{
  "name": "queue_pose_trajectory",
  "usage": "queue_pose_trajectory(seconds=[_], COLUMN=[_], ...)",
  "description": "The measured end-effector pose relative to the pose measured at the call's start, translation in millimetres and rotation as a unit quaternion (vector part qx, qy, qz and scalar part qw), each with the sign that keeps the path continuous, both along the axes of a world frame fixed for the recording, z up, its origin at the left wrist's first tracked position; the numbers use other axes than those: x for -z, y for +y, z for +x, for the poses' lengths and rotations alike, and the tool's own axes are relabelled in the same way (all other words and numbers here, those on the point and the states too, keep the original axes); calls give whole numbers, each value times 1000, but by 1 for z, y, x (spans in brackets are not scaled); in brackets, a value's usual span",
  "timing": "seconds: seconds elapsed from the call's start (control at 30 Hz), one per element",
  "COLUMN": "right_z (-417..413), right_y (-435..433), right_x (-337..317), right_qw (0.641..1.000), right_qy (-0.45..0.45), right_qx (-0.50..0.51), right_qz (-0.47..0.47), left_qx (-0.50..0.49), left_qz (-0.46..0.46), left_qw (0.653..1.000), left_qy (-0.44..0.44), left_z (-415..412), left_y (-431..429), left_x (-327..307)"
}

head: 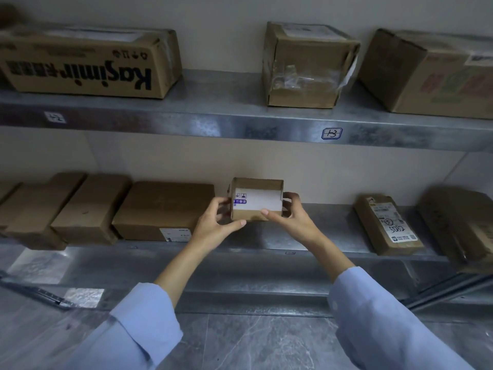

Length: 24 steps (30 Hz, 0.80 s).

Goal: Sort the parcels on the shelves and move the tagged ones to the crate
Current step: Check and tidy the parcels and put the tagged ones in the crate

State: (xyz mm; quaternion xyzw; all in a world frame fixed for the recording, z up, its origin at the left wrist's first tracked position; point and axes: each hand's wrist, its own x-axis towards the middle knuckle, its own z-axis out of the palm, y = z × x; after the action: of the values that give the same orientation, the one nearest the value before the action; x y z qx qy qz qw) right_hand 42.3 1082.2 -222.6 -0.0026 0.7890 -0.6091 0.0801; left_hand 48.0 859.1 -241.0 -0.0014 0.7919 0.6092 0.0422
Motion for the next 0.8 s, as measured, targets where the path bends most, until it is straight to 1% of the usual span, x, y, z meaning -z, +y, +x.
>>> queue_pose_trajectory(seconds=[0.13, 0.23, 0.37, 0.43, 0.5, 0.67, 0.8], right_z=[0, 0, 1, 2, 3, 4, 4], right_y=[4, 6, 5, 4, 5, 5, 5], right_x=[3, 3, 3, 4, 5, 9, 14], right_qw=[1000, 1000, 998, 997, 998, 997, 998], right_qy=[10, 19, 54, 64, 61, 59, 48], right_qx=[14, 3, -8, -1, 3, -6, -22], right_qz=[14, 1, 38, 42, 28, 50, 37], left_qx=[12, 12, 13, 2, -6, -9, -9], left_qz=[20, 3, -26, -28, -37, -52, -59], left_qw=[1000, 1000, 1000, 1000, 999, 998, 998], left_qy=[-11, -15, 5, 13, 24, 32, 35], left_z=[0, 0, 4, 6, 8, 11, 11], left_y=[2, 8, 18, 22, 24, 24, 25], left_x=[0, 1, 0, 0, -1, 1, 5])
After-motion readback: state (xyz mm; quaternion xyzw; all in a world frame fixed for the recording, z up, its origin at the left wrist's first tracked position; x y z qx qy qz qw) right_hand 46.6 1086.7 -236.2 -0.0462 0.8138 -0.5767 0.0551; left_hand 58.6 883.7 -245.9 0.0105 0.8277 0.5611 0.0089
